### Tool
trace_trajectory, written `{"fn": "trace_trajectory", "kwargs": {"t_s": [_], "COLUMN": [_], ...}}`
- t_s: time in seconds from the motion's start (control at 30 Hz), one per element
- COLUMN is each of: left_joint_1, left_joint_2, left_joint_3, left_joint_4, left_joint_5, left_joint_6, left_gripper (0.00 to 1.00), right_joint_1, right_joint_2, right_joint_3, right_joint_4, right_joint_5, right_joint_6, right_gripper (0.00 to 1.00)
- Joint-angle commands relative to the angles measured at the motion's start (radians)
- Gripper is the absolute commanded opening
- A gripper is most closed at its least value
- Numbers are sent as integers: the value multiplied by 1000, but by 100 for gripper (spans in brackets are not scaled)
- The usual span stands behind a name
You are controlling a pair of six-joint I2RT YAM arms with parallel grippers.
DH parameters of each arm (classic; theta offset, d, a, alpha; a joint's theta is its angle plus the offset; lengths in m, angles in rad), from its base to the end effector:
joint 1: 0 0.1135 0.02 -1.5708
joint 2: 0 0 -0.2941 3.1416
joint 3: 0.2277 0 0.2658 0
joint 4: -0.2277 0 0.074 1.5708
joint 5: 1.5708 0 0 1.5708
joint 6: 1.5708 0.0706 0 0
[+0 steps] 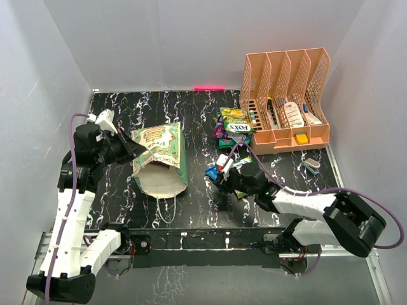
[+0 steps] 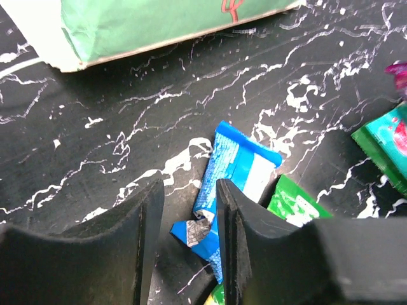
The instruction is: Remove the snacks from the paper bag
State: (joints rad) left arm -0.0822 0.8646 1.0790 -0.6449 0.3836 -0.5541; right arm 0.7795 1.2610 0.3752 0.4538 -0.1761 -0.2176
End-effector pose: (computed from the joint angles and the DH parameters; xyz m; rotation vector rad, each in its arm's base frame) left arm 0.1933 -0.0424 0.3928 -0.2300 2.0433 -0.7856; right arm 0.1840 0.1993 0.1709 -1.0730 1.7306 0.5333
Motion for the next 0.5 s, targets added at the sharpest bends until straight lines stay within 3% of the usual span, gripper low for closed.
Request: {"fn": "trace_trajectory", "kwargs": {"t_s": [0.0,0.13,0.27,0.47], "left_joint_1": [-2,-2,-3,-2], "left_joint_2": [-18,-17,-21,-19], "left_joint_3": [19,19,3,-20], "left_joint_4": [3,38,107,192], "left_joint_5": [42,81,173,293], "left_joint_6": [-9,-18,-28,-63], "left_gripper": [0,0,0,0], "right_joint_1": [2,27,177,403], "right_joint_2": [-99,-163,-181,-4], "right_joint_3": [60,93,104,182], "right_joint_4": [-72,-113,-75,85], "right_joint_5": [-35,-134,-136,-26], "right_joint_6": [-33,-104,-175,-272], "right_gripper": [43,47,49,50]}}
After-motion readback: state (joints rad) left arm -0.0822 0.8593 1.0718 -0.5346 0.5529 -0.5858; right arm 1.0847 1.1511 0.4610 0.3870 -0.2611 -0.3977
